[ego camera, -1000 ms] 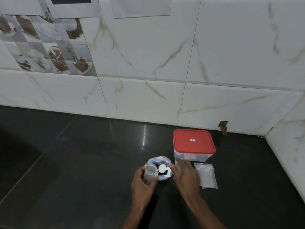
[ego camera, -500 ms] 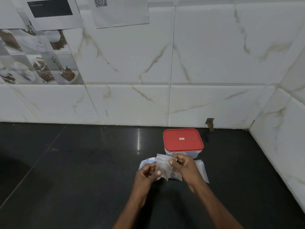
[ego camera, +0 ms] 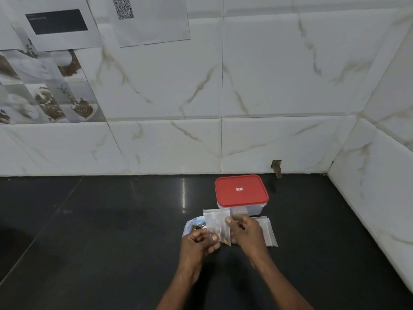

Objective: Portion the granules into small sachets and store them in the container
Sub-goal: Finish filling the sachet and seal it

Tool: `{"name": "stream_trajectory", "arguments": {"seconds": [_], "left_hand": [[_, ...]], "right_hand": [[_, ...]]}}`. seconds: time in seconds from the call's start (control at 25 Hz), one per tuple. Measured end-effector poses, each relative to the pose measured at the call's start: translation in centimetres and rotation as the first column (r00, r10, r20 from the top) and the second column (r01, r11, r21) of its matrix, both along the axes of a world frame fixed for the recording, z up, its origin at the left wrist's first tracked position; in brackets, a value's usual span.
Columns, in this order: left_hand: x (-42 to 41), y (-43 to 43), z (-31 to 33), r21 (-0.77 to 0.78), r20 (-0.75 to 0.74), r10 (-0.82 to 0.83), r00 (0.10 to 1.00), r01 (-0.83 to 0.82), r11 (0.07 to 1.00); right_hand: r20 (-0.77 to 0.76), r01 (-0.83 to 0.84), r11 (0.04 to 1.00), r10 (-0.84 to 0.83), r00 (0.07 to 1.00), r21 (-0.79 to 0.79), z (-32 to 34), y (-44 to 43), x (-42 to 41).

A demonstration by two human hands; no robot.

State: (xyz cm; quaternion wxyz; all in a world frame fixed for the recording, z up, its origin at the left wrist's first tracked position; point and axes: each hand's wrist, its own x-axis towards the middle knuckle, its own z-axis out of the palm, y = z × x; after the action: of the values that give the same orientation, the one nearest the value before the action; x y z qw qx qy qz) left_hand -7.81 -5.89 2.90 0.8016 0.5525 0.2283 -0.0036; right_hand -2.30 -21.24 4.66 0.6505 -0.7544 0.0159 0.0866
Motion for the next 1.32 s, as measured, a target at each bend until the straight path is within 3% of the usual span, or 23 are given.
{"name": "stream_trajectory", "arguments": {"seconds": [0.12, 0.28, 0.64, 1.16, 1.32], "left_hand": [[0.1, 0.5, 0.2, -0.009, 0.02, 0.016, 1.0, -0.016, 1.0], [0.3, 1.2, 0.5, 0.072, 0.007, -0.069, 0.998, 0.069, 0.995], [0.8, 0.5, 1.1, 0.182, 0.031, -0.097, 0.995, 0.09, 0.979], [0.9, -0.3, 1.3, 0.083, 0.025, -0.061, 0.998, 0.058, 0.995], [0.7, -0.5, 1.8, 0.114, 0.005, -0.062, 0.998, 0.061, 0.992]], "right_hand": [[-0.023, -0.108, 0.994, 0.108, 0.994, 0.006, 0.0, -0.1, -1.1], [0.031, -0.07, 0.997, 0.069, 0.997, 0.019, 0.1, -0.3, -1.3], [-0.001, -0.211, 0.975, 0.212, 0.977, 0.076, 0.1, -0.4, -1.3], [-0.04, -0.082, 0.99, 0.088, 0.995, 0.117, -0.2, -0.9, -0.6], [-0.051, -0.097, 0.974, 0.109, 0.993, 0.204, 0.2, -0.6, -0.8]]}}
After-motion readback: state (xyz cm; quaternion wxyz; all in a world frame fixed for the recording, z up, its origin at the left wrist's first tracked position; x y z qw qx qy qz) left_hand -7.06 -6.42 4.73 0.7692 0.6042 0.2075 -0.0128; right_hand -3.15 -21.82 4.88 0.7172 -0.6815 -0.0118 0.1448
